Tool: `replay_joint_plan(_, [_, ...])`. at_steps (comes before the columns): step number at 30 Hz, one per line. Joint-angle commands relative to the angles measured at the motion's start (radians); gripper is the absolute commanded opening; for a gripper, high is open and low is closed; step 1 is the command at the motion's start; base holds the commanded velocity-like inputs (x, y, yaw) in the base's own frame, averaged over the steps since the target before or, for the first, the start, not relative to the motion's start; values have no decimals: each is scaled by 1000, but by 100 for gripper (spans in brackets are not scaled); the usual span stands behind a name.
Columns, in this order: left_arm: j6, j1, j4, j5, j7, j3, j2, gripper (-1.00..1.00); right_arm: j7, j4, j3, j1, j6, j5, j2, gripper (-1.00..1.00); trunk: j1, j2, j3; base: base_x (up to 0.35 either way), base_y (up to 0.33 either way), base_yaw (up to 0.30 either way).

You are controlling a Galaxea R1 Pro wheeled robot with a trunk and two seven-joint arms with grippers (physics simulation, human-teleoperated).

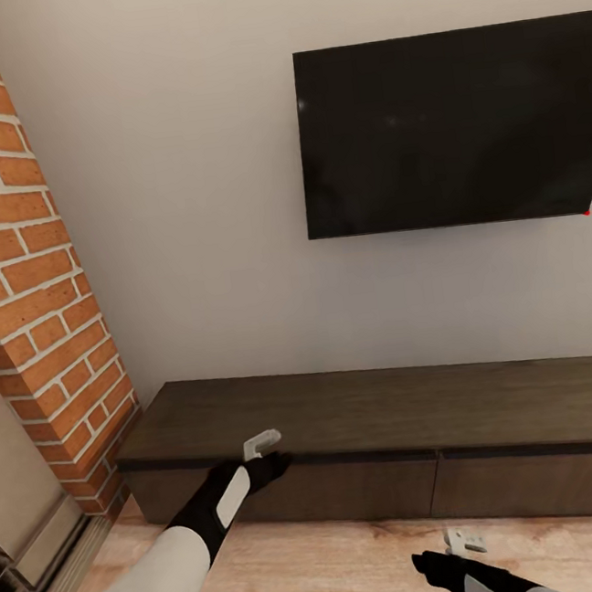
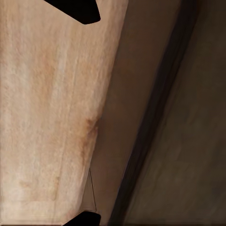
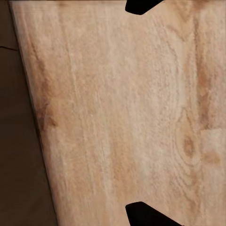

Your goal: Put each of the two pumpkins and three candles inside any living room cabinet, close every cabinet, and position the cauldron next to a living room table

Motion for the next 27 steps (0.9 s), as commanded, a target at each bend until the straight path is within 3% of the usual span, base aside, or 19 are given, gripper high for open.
replay_joint_plan(1, [19, 0, -12, 2, 6, -3, -4, 100, -1, 1, 8, -11, -2, -12, 0, 100, 0, 0, -1, 0, 0, 0])
replay_joint_plan(4, [36, -2, -24, 3, 12, -3, -11, 100, -15, 1, 8, -33, 3, -14, -1, 100, 0, 0, -1, 0, 0, 0])
replay_joint_plan(9, [49, -7, -35, 17, 5, -1, -22, 100, -36, 1, -3, -90, 90, -36, 1, 100, 0, 0, -1, 0, 0, 0])
replay_joint_plan(14, [50, -8, -70, 92, -4, -1, -28, 100, -20, 1, -76, -101, 112, -158, 2, 100, 0, 0, -1, 0, 0, 0])
replay_joint_plan(15, [50, -8, -97, 133, -10, -1, -28, 100, -8, 1, -98, -102, 116, -209, 2, 100, 0, 0, -1, 0, 0, 0])
replay_joint_plan(16, [50, -8, -110, 155, -12, -1, -28, 100, 1, 1, -106, -103, 118, -233, 2, 100, 0, 0, -1, 0, 0, 0])
replay_joint_plan(17, [51, -8, -138, 200, -16, -2, -28, 100, 22, 1, -118, -103, 120, -274, 2, 100, 0, 0, -1, 0, 0, 0])
replay_joint_plan(19, [51, -8, -182, 260, -21, -3, -28, 100, 59, 1, -129, -104, 126, -317, 2, 100, 0, 0, -1, 0, 0, 0])
replay_joint_plan(23, [55, -8, -271, 323, -25, -5, -28, 100, 112, 1, -138, -104, 169, -351, 2, 100, 0, 0, -1, 0, 0, 0])
replay_joint_plan(27, [89, -8, -361, 347, -38, -7, -29, 100, 150, 1, -142, -105, 230, -363, 2, 100, 0, 0, -1, 0, 0, 0])
